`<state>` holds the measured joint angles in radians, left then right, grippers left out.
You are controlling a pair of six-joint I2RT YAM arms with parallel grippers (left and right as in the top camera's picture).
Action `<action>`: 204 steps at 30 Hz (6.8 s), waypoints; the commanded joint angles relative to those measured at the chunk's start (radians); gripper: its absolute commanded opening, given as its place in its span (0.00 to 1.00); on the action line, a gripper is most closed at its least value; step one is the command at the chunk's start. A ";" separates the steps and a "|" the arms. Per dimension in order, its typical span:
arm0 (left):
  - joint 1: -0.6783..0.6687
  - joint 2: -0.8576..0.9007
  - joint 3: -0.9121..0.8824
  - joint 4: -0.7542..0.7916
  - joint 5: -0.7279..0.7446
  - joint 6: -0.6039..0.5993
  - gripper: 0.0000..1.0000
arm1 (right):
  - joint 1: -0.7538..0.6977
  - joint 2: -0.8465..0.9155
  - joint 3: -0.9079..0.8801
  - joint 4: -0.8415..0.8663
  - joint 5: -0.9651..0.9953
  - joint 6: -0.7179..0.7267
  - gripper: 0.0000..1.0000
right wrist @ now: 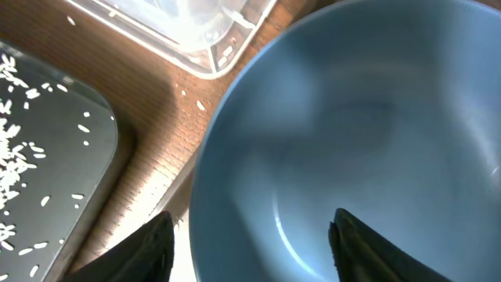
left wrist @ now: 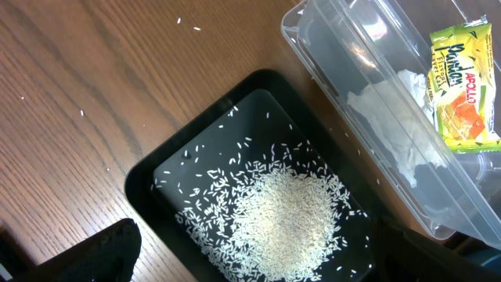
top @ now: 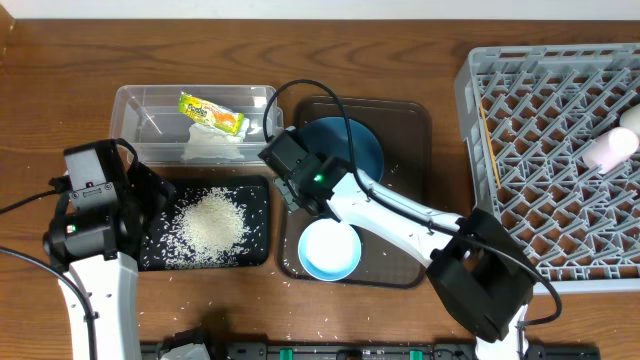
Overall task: Sort waste into correct bins and load items into the dishwasher rack
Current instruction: 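Move the right gripper left over the brown tray toward the bowl, then lower the right gripper and grasp the light-blue bowl rim, then carry the bowl right and lower it into the dish rack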
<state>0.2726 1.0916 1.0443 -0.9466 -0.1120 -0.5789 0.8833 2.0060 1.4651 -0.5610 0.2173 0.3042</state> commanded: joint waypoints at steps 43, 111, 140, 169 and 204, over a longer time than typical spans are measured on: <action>0.004 0.003 0.007 -0.006 -0.016 0.002 0.96 | 0.204 -0.182 -0.013 -0.444 -0.141 0.313 0.88; 0.004 0.003 0.007 -0.006 -0.016 0.002 0.96 | -0.445 -0.544 0.205 -0.706 -0.041 0.082 0.01; 0.004 0.003 0.007 -0.006 -0.016 0.002 0.96 | -1.678 -0.528 -0.311 -0.228 -1.370 -0.388 0.01; 0.004 0.003 0.007 -0.006 -0.016 0.002 0.96 | -1.729 -0.364 -0.399 -0.251 -1.276 -0.299 0.16; 0.004 0.003 0.007 -0.006 -0.016 0.002 0.96 | -1.685 -0.897 -0.399 -0.277 -0.642 0.022 0.01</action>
<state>0.2726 1.0916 1.0443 -0.9470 -0.1120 -0.5793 -0.8383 1.0927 1.0649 -0.8482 -0.5827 0.2481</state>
